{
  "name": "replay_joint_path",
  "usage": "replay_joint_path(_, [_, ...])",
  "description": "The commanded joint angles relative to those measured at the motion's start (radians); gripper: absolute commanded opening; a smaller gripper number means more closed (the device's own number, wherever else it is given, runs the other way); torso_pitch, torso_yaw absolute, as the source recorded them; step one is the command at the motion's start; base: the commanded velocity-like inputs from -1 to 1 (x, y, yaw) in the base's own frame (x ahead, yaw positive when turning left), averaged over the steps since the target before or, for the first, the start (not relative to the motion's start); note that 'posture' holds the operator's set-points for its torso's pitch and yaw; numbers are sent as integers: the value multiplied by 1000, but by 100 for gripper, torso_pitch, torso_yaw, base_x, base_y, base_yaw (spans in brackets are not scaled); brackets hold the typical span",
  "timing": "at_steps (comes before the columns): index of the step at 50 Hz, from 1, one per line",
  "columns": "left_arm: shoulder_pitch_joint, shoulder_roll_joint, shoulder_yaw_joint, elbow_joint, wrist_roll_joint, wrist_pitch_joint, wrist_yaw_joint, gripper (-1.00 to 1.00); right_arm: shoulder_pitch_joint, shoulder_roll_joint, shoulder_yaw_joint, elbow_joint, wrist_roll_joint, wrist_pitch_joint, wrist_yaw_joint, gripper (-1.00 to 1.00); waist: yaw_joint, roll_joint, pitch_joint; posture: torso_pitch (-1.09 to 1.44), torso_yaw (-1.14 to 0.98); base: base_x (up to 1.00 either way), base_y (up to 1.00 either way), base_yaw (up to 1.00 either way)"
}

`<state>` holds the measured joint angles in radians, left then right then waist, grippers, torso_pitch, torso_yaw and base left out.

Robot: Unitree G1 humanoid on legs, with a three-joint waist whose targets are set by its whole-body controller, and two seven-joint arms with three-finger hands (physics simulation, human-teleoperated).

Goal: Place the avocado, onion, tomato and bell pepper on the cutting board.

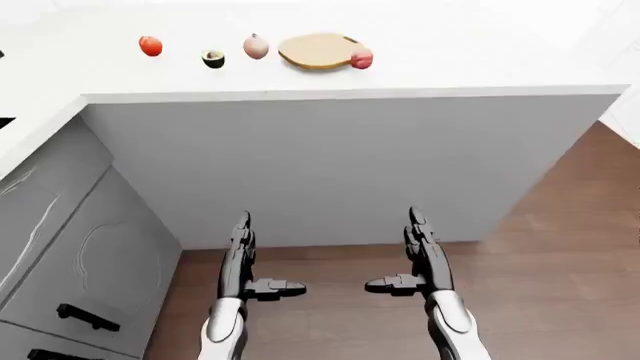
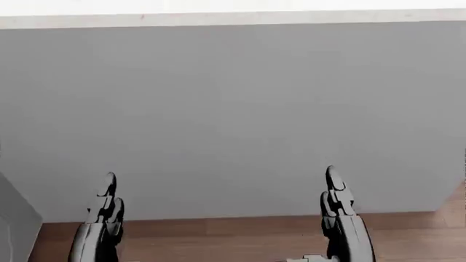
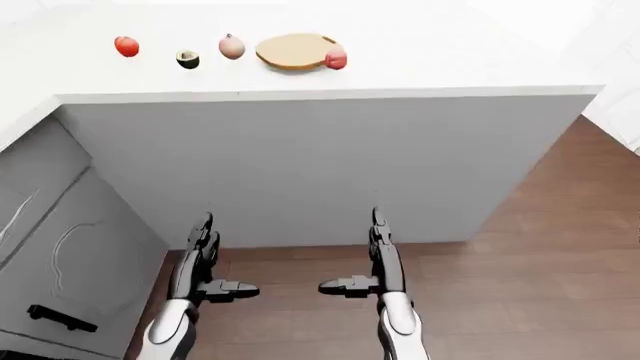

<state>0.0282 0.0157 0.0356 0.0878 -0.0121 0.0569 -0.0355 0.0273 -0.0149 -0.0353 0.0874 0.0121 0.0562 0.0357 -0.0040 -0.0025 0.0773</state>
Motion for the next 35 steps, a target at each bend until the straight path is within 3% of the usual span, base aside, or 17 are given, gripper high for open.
replay_joint_path(1, [-47,7,2,-123,2,-12,7,100,-60,-2,13,-135,-9,8,-8,100,-2,-8,-1,0,0,0,0,0])
replay_joint_path(3, [-44,10,5,-166,4,23,4,100,-56,-2,17,-181,-10,33,-1,100,10,-2,-65,0,0,0,0,0])
replay_joint_path(5, [-48,10,6,-211,1,70,2,100,-61,-5,17,-214,-19,68,0,100,8,-6,-20,0,0,0,0,0])
replay_joint_path(7, [-57,12,5,-230,8,88,1,100,-67,-8,12,-235,-24,87,1,100,8,-7,-67,0,0,0,0,0])
replay_joint_path(11, [-89,17,9,-265,20,129,5,100,-96,-23,4,-335,-41,175,12,100,11,-6,-80,0,0,0,0,0])
replay_joint_path(16, [-239,31,30,-300,15,238,26,100,-181,-56,-23,-389,-96,261,52,100,11,-5,-87,0,0,0,0,0])
replay_joint_path(17, [-262,39,28,-312,17,256,25,100,-209,-71,-27,-405,-121,283,57,100,9,0,-112,0,0,9,20,0])
replay_joint_path(19, [-280,51,35,-322,19,272,22,100,-230,-71,-48,-445,-107,317,65,100,6,-6,-81,0,0,10,20,0])
replay_joint_path(22, [-317,63,51,-352,11,312,30,100,-196,-83,-74,-605,-99,417,95,100,0,8,-77,0,0,14,20,0])
replay_joint_path(23, [-326,64,54,-360,7,320,35,100,-203,-86,-73,-628,-105,440,98,100,0,25,-74,0,0,16,20,0])
replay_joint_path(25, [-337,65,58,-395,0,349,56,100,-243,-76,-61,-651,-106,471,88,100,-6,81,-70,0,0,16,20,0])
replay_joint_path(26, [-339,73,56,-421,7,367,55,100,-271,-78,-47,-637,-115,481,86,100,-1,56,-68,0,0,18,20,0])
replay_joint_path(28, [-355,79,71,-464,-7,410,58,100,-312,-85,-51,-656,-125,523,83,100,-8,65,-59,0,0,18,21,0])
replay_joint_path(30, [-365,84,75,-508,-17,447,61,100,-316,-89,-44,-701,-127,561,94,100,-7,54,-66,0,0,19,20,0])
replay_joint_path(35, [-366,97,72,-555,-8,473,62,100,-331,-87,-45,-680,-130,551,100,100,3,22,-53,0,0,19,20,0])
